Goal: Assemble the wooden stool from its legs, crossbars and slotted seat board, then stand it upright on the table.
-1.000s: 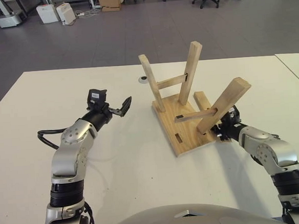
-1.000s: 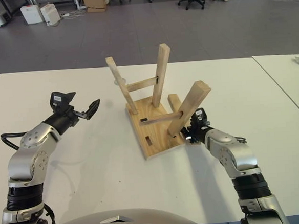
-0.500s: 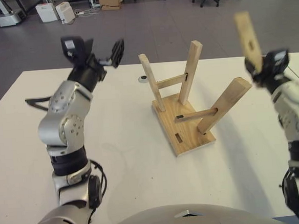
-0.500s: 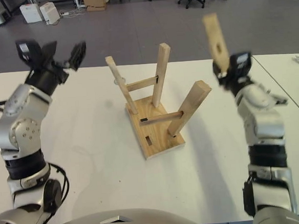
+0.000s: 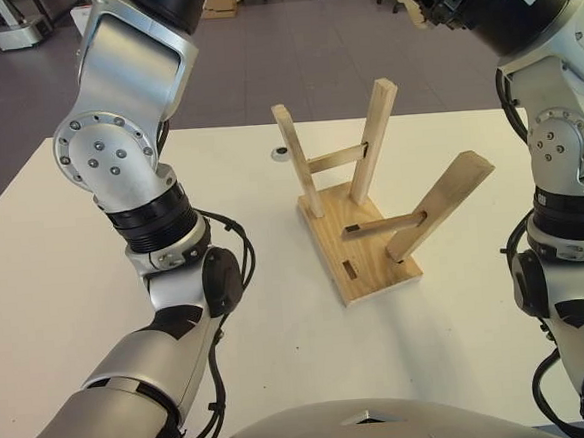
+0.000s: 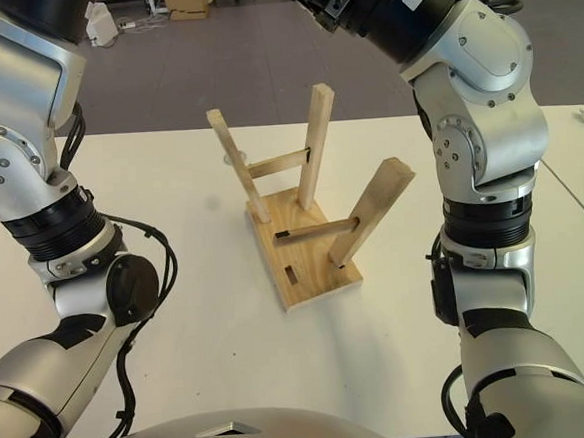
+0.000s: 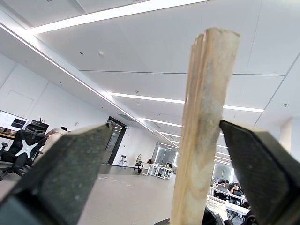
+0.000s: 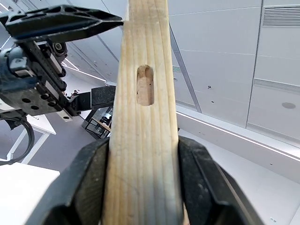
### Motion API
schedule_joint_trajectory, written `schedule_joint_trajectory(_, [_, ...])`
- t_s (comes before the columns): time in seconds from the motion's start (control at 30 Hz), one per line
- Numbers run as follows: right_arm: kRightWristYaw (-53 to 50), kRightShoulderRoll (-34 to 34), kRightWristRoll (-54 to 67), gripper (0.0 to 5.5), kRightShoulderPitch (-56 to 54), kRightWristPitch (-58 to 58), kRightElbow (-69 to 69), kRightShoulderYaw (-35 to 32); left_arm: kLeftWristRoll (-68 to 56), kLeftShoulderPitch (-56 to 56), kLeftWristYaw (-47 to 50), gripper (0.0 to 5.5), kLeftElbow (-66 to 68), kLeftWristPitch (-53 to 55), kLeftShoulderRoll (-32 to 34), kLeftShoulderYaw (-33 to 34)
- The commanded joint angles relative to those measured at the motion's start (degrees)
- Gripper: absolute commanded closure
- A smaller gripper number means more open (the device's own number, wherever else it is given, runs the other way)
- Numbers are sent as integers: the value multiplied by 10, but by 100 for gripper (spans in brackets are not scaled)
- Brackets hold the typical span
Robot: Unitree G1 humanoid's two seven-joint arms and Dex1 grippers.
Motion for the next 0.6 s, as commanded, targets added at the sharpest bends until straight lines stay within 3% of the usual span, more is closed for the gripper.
schedule_joint_trajectory(0.03, [12,0,-18,342,4,13,1,19,-26,4,12,187,-15,3,6,-19])
schedule_joint_trajectory(0.2, [22,-8,-55,342,19,-2,14,25,-36,10,24,279,-14,-4,18,-29])
schedule_joint_trajectory(0.5, [60,1,-19,343,33,0,-36,8,-24,28,22,441,-14,-21,34,-53])
schedule_joint_trajectory(0.6, [50,5,-16,343,23,3,-33,0,-11,42,13,444,-24,-19,47,-71])
